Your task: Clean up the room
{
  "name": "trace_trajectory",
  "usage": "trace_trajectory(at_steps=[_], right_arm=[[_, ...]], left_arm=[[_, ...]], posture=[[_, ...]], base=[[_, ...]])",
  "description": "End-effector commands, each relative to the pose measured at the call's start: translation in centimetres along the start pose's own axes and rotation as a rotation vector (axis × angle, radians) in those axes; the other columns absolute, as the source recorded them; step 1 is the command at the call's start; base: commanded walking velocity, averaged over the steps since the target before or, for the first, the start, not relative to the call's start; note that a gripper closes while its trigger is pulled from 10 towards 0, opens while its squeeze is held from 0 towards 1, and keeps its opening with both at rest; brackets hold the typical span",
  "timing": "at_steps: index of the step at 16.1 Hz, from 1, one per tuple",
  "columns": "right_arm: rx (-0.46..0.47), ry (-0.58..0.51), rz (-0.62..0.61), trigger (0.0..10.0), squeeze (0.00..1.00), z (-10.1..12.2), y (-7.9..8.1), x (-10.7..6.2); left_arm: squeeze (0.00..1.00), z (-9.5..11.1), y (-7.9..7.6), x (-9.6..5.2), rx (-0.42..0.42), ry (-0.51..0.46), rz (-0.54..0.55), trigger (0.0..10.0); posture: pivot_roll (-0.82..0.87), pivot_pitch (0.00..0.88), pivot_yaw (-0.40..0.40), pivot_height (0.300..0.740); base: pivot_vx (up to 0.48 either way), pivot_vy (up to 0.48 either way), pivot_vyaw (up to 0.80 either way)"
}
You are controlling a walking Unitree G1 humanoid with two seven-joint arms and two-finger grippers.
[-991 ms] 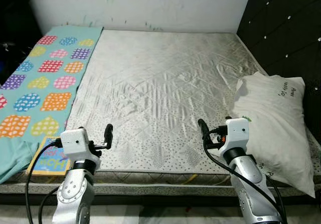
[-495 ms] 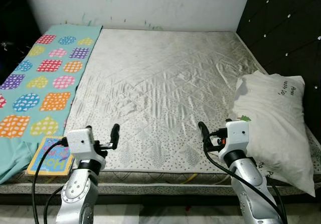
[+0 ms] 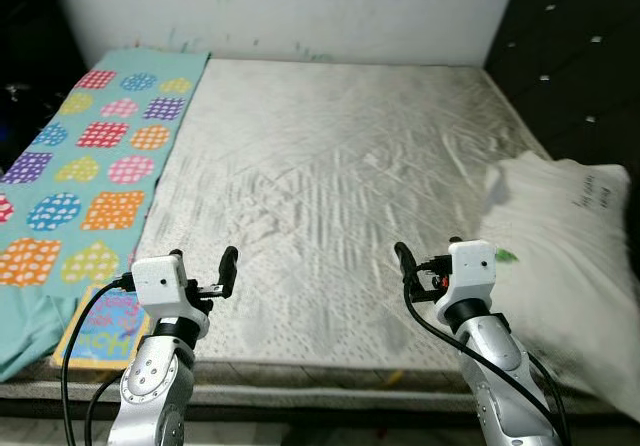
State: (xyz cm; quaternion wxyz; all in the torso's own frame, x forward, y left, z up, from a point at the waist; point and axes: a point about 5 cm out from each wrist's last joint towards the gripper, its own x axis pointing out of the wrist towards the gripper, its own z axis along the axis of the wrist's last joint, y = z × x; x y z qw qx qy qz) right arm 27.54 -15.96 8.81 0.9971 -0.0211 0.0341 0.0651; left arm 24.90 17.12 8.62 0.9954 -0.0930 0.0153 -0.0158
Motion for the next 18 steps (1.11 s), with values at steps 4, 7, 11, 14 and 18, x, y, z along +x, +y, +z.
trace_trajectory(at_steps=[4,7,11,14,18], right_arm=[[-0.008,-0.012,0.0,10.0,0.0,0.41,0.0,0.1],[-0.011,-0.011,0.0,10.0,0.0,0.41,-0.03,0.13],[-0.015,-0.006,0.0,10.0,0.0,0.25,-0.14,0.07],[-0.013,-0.008,-0.003,10.0,0.0,0.32,-0.1,0.18],[-0.014,-0.006,0.001,10.0,0.0,0.21,-0.09,0.06]], left_arm=[[0.0,0.07,0.0,0.07,0.013,0.005,-0.005,10.0],[0.0,-0.11,0.17,0.17,0.015,0.021,0.014,10.0],[0.0,-0.16,0.23,0.16,0.024,0.023,0.023,10.0],[0.0,-0.24,0.08,0.16,0.017,0.026,0.025,10.0],[0.0,-0.36,0.02,0.14,0.008,0.026,0.032,10.0]], posture=[[-0.08,0.054,-0.012,0.74],[-0.09,0.062,-0.011,0.74],[-0.09,0.06,-0.011,0.74],[-0.09,0.053,-0.013,0.74],[-0.09,0.046,-0.015,0.74]], base=[[0.338,0.0,0.0],[0.0,0.0,0.0],[0.0,0.0,0.0],[0.0,0.0,0.0],[0.0,-0.309,0.0]])
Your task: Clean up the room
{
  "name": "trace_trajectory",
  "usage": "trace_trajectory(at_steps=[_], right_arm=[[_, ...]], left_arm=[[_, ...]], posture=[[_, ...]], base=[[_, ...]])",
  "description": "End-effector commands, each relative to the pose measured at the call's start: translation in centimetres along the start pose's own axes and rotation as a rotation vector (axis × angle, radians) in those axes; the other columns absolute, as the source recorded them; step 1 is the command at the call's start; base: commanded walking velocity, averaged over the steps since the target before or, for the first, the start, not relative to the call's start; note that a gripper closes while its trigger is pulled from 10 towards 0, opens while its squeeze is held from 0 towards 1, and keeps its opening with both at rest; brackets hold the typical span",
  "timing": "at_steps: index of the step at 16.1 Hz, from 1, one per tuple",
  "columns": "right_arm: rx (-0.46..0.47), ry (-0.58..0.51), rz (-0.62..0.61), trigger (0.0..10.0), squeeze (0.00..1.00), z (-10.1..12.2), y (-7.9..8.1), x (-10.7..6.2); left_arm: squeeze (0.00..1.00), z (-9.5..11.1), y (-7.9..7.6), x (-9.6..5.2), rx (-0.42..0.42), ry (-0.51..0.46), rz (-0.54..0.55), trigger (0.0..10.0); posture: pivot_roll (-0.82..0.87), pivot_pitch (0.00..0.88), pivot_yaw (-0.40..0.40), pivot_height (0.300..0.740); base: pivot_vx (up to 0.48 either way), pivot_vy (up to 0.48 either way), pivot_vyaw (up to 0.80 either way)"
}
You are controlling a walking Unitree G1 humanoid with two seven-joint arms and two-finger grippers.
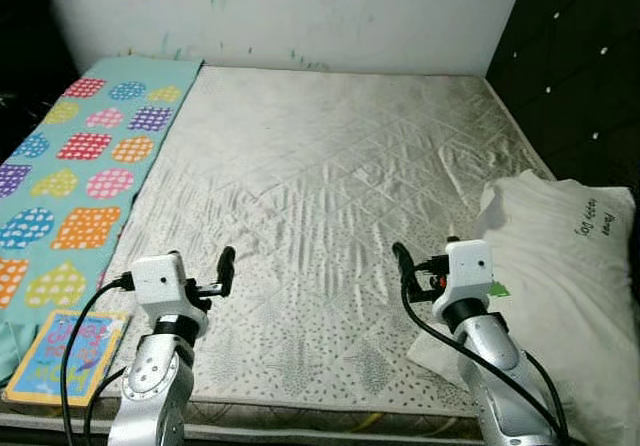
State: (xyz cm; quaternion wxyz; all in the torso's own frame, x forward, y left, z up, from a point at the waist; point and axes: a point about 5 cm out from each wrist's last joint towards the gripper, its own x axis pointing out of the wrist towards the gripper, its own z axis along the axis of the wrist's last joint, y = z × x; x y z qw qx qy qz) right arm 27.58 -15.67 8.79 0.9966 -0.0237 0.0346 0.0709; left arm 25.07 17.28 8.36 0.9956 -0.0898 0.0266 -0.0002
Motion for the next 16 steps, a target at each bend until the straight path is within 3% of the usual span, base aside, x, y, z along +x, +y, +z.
trace_trajectory(at_steps=[1,16], right_arm=[[-0.009,-0.009,-0.011,10.0,0.0,0.27,-0.42,0.03],[-0.016,-0.019,0.0,10.0,0.0,0.51,-0.16,0.18]], left_arm=[[0.0,-0.15,-0.22,-0.02,0.001,0.007,-0.003,10.0],[0.0,-0.14,-0.23,0.02,-0.004,0.009,-0.001,10.0]], posture=[[-0.09,0.046,-0.014,0.74],[-0.09,0.054,-0.018,0.74]], base=[[0.0,-0.48,0.0],[0.0,-0.459,0.0]])
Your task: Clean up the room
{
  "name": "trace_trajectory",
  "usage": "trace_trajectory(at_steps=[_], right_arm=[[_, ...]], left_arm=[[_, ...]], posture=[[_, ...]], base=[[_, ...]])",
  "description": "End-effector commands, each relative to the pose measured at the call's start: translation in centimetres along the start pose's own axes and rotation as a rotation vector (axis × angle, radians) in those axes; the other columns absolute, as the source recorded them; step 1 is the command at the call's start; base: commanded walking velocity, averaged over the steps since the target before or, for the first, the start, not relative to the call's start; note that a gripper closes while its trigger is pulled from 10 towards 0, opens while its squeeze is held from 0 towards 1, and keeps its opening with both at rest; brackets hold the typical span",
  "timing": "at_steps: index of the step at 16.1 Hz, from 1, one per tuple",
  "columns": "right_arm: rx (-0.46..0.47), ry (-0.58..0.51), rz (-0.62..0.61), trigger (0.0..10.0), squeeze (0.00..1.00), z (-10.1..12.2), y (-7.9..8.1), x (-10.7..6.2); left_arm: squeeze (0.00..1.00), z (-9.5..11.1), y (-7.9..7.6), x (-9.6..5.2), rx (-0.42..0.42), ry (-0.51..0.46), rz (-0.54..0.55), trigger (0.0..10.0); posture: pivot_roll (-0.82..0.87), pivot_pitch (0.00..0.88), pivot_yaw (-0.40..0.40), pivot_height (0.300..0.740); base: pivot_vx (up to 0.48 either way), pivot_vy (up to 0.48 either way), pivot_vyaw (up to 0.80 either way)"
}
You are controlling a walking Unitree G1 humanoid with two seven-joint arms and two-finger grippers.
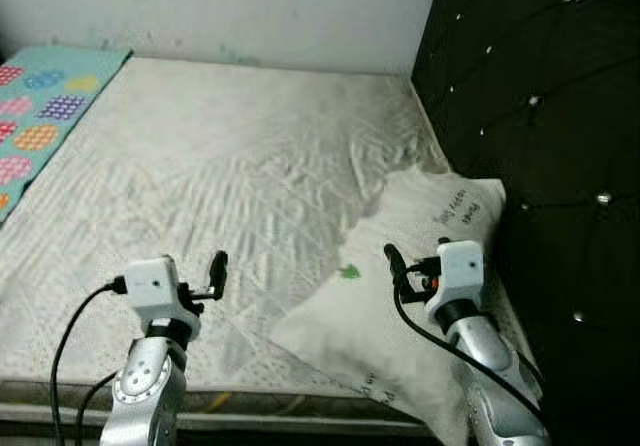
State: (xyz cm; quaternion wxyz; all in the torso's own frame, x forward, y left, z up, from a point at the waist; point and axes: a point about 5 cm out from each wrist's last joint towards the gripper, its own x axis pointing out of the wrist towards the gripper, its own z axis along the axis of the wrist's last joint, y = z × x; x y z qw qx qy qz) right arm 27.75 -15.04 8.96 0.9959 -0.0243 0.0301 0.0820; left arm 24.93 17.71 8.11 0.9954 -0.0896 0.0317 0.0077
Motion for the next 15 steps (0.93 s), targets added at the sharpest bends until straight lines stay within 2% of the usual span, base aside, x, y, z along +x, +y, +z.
trace_trajectory(at_steps=[1,13,15], right_arm=[[-0.013,-0.009,-0.021,10.0,0.0,0.3,-0.73,-0.06],[-0.01,-0.002,-0.018,10.0,0.0,0.18,-0.64,-0.08],[-0.01,0.0,-0.018,10.0,0.0,0.18,-0.68,-0.07]], left_arm=[[0.0,0.05,-0.73,0.15,-0.004,-0.001,-0.017,10.0],[0.0,-0.03,-0.5,0.2,-0.043,0.003,0.005,10.0],[0.0,0.0,-0.5,0.23,-0.046,0.004,0.008,10.0]], posture=[[-0.09,0.059,-0.019,0.74],[-0.09,0.063,-0.02,0.74],[-0.1,0.068,-0.021,0.74]], base=[[0.0,-0.27,0.0],[0.0,0.0,0.0],[0.0,0.0,-0.72]])
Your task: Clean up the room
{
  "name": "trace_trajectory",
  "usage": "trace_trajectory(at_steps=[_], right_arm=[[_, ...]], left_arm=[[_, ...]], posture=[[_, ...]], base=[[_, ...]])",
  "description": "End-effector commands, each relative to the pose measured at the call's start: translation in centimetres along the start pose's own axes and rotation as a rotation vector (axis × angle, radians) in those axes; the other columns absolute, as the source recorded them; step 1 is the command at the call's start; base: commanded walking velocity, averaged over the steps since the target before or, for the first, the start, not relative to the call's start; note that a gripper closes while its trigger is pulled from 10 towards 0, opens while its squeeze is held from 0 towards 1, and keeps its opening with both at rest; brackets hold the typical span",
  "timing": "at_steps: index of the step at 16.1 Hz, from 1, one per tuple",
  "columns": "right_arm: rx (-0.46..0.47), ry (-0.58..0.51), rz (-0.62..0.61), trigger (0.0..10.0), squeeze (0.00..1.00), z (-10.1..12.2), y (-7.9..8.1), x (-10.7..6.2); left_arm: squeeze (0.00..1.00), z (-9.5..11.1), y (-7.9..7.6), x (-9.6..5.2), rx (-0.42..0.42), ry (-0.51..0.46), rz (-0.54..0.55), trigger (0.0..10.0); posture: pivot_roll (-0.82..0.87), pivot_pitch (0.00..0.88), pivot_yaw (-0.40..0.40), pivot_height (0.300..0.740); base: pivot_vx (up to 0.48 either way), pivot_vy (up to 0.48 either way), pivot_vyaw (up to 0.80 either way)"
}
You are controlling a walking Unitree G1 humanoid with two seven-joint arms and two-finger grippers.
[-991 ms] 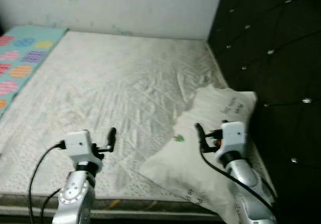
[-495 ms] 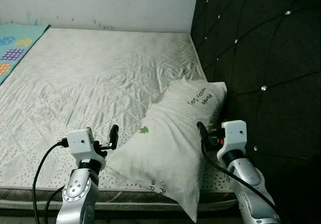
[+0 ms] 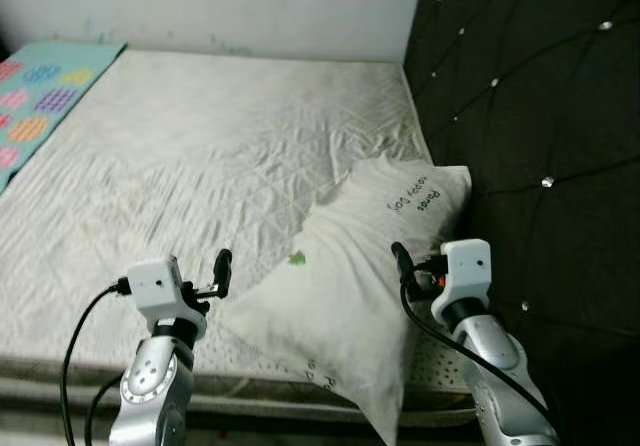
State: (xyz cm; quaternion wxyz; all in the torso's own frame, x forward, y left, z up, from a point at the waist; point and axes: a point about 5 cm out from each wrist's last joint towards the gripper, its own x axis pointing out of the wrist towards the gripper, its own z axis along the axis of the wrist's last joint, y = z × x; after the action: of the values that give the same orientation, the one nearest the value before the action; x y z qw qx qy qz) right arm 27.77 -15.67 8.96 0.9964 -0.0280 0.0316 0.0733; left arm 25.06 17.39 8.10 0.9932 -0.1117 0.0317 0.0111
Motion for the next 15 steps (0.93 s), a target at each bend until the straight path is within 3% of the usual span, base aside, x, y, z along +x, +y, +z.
trace_trajectory(at_steps=[1,11,15], right_arm=[[-0.003,-0.003,-0.001,10.0,0.0,0.22,-0.09,0.02],[-0.012,-0.008,0.017,10.0,0.0,0.29,0.14,0.32],[-0.015,-0.005,0.019,10.0,0.0,0.25,0.13,0.28]], left_arm=[[0.0,0.07,-0.19,0.11,-0.001,0.004,0.002,10.0],[0.0,-0.05,-0.3,0.13,-0.008,0.004,0.0,10.0],[0.0,-0.08,-0.31,0.07,-0.009,0.007,0.0,10.0]], posture=[[-0.1,0.068,-0.021,0.74],[-0.09,0.055,-0.028,0.74],[-0.09,0.058,-0.028,0.74]], base=[[0.0,0.0,-0.8],[0.0,0.0,-0.08],[0.0,0.189,0.0]])
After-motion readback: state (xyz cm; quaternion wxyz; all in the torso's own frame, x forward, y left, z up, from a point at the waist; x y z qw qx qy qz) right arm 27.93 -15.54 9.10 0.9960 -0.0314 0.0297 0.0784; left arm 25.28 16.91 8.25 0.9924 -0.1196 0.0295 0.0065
